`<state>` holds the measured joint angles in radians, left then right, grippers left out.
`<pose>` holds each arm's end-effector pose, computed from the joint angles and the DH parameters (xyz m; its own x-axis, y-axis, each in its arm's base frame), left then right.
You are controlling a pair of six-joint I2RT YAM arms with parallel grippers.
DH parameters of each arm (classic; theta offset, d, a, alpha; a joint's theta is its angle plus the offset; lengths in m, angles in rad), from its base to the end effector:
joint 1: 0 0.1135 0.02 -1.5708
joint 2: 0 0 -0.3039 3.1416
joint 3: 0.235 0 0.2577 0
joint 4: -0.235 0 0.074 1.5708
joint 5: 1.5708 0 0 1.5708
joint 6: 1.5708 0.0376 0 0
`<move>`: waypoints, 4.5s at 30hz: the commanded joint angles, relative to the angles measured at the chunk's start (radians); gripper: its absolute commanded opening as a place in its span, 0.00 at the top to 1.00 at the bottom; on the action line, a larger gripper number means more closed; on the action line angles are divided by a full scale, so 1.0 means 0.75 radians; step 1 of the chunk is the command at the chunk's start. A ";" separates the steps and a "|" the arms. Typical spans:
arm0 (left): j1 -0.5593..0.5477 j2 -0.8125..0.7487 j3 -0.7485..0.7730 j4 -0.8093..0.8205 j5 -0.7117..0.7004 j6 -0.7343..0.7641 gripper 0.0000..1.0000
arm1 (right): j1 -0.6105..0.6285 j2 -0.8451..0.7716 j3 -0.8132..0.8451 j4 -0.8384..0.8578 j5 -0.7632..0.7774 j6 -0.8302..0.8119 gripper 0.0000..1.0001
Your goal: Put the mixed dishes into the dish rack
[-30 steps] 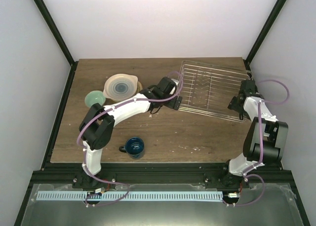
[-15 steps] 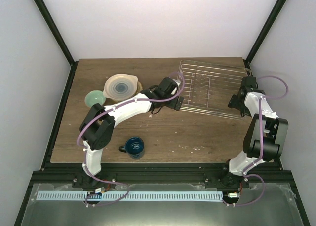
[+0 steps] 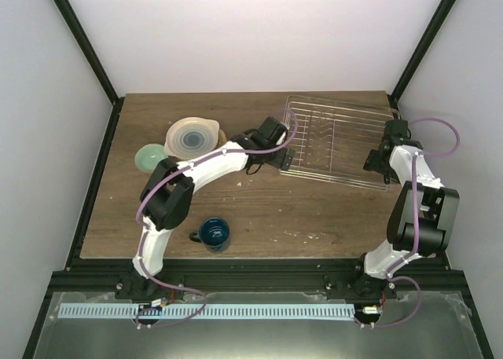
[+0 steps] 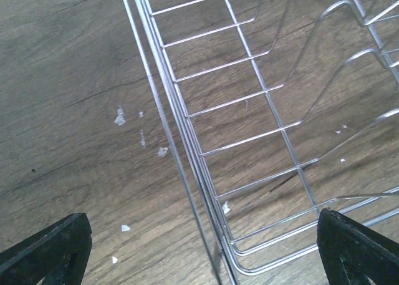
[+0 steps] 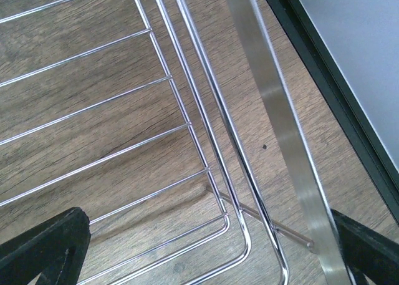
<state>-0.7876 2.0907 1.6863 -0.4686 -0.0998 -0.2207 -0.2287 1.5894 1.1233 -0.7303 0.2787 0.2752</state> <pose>0.3530 -0.3493 0.2484 -0.6720 0.3662 -0.6437 0.5256 0.8481 -0.0662 0.3062 -0.0819 0.2558 -0.7865 0.4513 -0.4215 0.5504 0.8218 -0.1470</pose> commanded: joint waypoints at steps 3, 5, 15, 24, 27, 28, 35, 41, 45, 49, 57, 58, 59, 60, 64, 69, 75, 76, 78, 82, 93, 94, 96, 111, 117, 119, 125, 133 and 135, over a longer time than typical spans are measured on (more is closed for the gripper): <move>0.032 0.133 0.173 -0.351 0.083 0.088 0.00 | -0.004 -0.020 0.079 -0.018 -0.005 -0.019 0.00; 0.037 0.168 0.274 -0.454 0.085 0.112 0.00 | -0.005 -0.017 0.088 -0.027 -0.007 -0.022 0.00; 0.032 0.168 0.327 -0.676 0.207 0.130 0.00 | -0.004 0.007 0.112 -0.068 -0.034 -0.041 0.00; -0.060 0.152 0.238 -0.750 0.256 0.144 0.00 | -0.006 -0.029 0.098 -0.106 -0.057 -0.014 0.00; -0.072 0.122 0.200 -0.739 0.263 0.135 0.00 | -0.006 -0.052 0.077 -0.096 -0.062 -0.012 0.00; -0.073 0.111 0.175 -0.733 0.259 0.132 0.00 | -0.005 -0.055 0.074 -0.094 -0.059 -0.013 0.00; -0.074 0.088 0.198 -0.695 0.219 0.118 0.00 | -0.005 -0.039 0.102 -0.087 -0.031 -0.011 0.00; -0.073 0.123 0.296 -0.705 0.193 0.121 0.00 | -0.005 -0.036 0.120 -0.068 -0.001 -0.017 0.00; -0.071 0.135 0.333 -0.718 0.176 0.122 0.00 | -0.005 -0.031 0.138 -0.053 0.012 -0.018 0.00; -0.072 0.141 0.364 -0.730 0.174 0.124 0.00 | -0.004 -0.042 0.143 -0.032 0.015 -0.027 0.00; -0.067 0.151 0.379 -0.731 0.171 0.128 0.00 | -0.006 -0.080 0.139 -0.012 0.060 -0.031 0.00; -0.067 0.153 0.381 -0.730 0.169 0.128 0.00 | -0.005 -0.089 0.139 -0.008 0.062 -0.031 0.00; -0.067 0.157 0.384 -0.729 0.169 0.128 0.00 | -0.005 -0.098 0.140 -0.004 0.065 -0.031 0.00; -0.067 0.159 0.389 -0.730 0.166 0.127 0.00 | -0.005 -0.106 0.143 -0.001 0.070 -0.031 0.00; -0.067 0.179 0.414 -0.733 0.159 0.127 0.00 | -0.006 -0.148 0.164 0.006 0.114 -0.030 0.00; -0.063 0.211 0.456 -0.730 0.150 0.123 0.00 | -0.005 -0.240 0.189 0.019 0.106 -0.032 0.00; -0.036 0.269 0.525 -0.703 0.165 0.100 0.03 | -0.003 -0.434 0.144 0.094 -0.092 -0.074 0.00; -0.030 0.277 0.535 -0.702 0.170 0.097 0.07 | -0.002 -0.462 0.133 0.106 -0.123 -0.081 0.00; -0.025 0.289 0.551 -0.701 0.179 0.094 0.19 | -0.004 -0.497 0.125 0.116 -0.176 -0.094 0.00; -0.013 0.302 0.565 -0.706 0.181 0.092 0.36 | -0.002 -0.519 0.129 0.108 -0.210 -0.103 0.02; 0.005 0.324 0.582 -0.706 0.174 0.085 0.17 | 0.032 -0.528 0.118 0.103 -0.382 -0.104 0.00; 0.003 0.323 0.582 -0.703 0.192 0.083 0.16 | 0.054 -0.526 0.118 0.098 -0.381 -0.107 0.00; -0.009 0.321 0.582 -0.699 0.211 0.080 0.13 | 0.103 -0.519 0.124 0.086 -0.355 -0.107 0.00; -0.116 0.213 0.394 -0.701 0.194 0.067 0.07 | 0.176 -0.458 0.131 0.031 -0.181 -0.098 0.00; -0.116 0.083 0.143 -0.649 0.119 0.061 0.04 | 0.168 -0.325 0.151 0.034 -0.031 -0.074 0.00; -0.116 0.055 0.087 -0.642 0.112 0.059 0.04 | 0.149 -0.268 0.172 0.022 0.008 -0.068 0.00; -0.111 0.004 0.000 -0.626 0.081 0.059 0.03 | 0.054 -0.218 0.200 0.049 0.033 -0.099 0.00; -0.104 -0.103 -0.106 -0.645 0.030 0.064 0.01 | 0.003 -0.202 0.218 0.037 0.052 -0.112 0.00; -0.102 -0.134 -0.141 -0.643 0.025 0.060 0.00 | 0.003 -0.194 0.217 0.027 0.047 -0.108 0.00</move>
<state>-0.8650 2.0235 1.6470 -0.8516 -0.0299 -0.2047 -0.2192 1.4425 1.2457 -0.7021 0.2985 0.1982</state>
